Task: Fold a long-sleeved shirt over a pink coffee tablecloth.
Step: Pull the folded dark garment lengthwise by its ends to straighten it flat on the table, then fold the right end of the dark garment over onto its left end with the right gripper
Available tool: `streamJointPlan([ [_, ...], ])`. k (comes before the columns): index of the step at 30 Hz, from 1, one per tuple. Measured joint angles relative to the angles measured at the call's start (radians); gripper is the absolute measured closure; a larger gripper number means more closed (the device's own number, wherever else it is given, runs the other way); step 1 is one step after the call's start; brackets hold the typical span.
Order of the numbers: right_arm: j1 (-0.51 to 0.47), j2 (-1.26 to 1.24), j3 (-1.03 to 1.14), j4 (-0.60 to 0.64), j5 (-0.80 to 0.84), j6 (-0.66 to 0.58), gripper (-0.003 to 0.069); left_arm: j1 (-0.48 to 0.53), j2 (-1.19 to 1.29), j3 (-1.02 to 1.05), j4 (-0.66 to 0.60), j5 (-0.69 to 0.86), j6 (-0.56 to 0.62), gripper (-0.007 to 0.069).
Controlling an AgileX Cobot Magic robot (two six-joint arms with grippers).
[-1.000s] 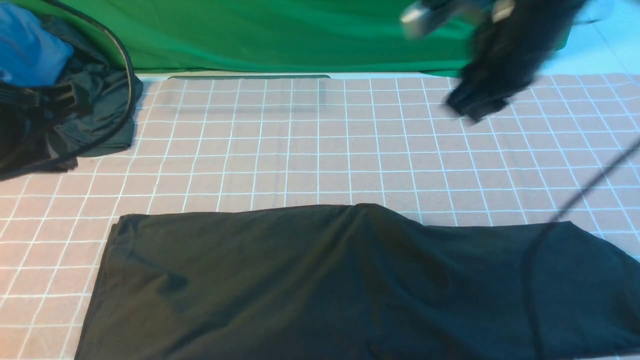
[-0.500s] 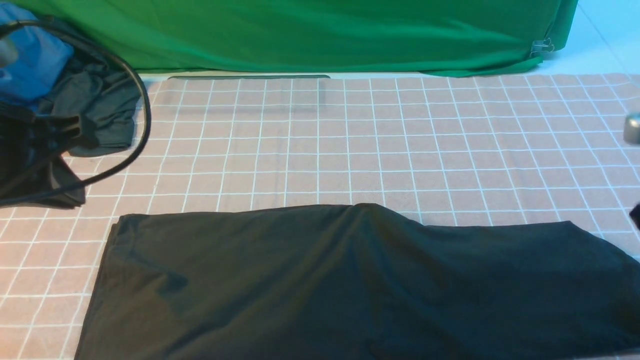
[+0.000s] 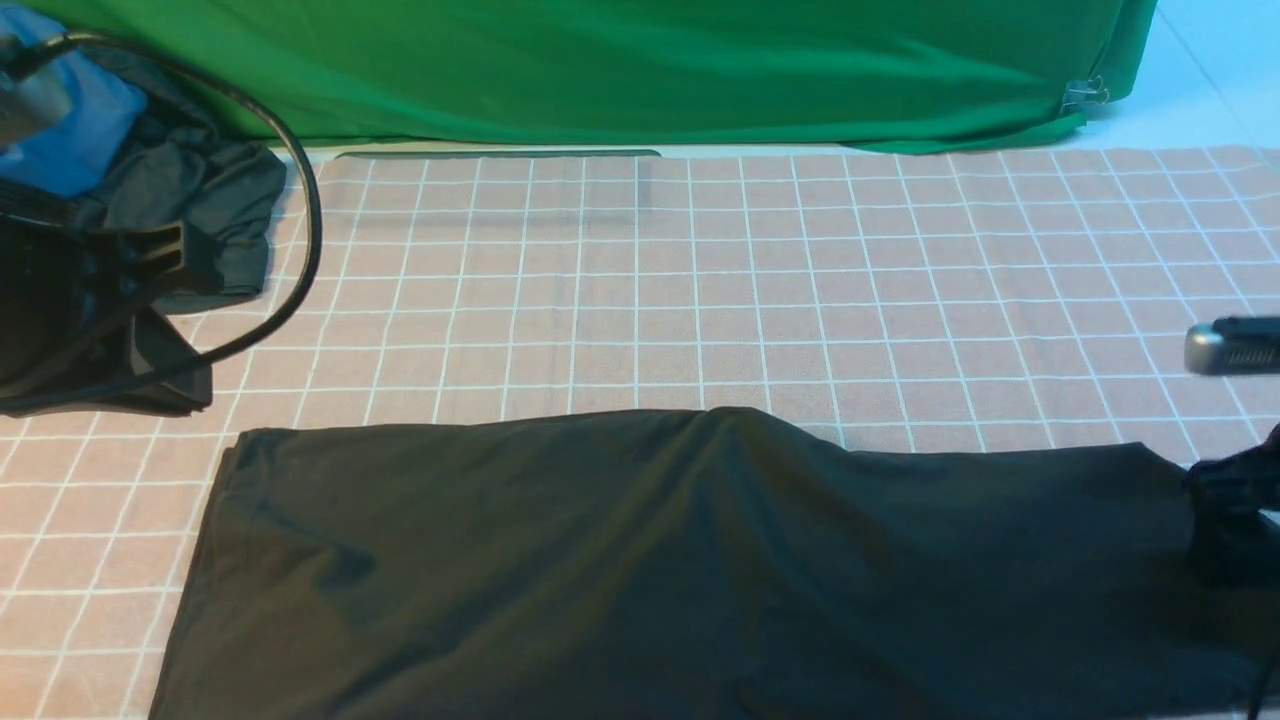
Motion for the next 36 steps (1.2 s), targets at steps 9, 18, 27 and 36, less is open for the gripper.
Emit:
streamJointPlan([
  [9,0.0,0.035,0.003,0.003,0.001,0.012,-0.0002,0.0,0.0,0.0,0.0,0.0,0.002,0.0596],
  [18,0.0,0.056,-0.008,0.066,0.015,-0.051,0.0375,0.0,0.0,0.0,0.0,-0.003,0.002,0.0596],
  [27,0.002,0.013,-0.005,0.041,0.023,-0.084,0.0562,0.0,0.0,0.0,0.0,-0.004,0.005,0.0596],
  [36,-0.003,-0.181,-0.041,-0.118,0.094,-0.013,0.0562,0.0,0.0,0.0,0.0,-0.004,0.009,0.0596],
])
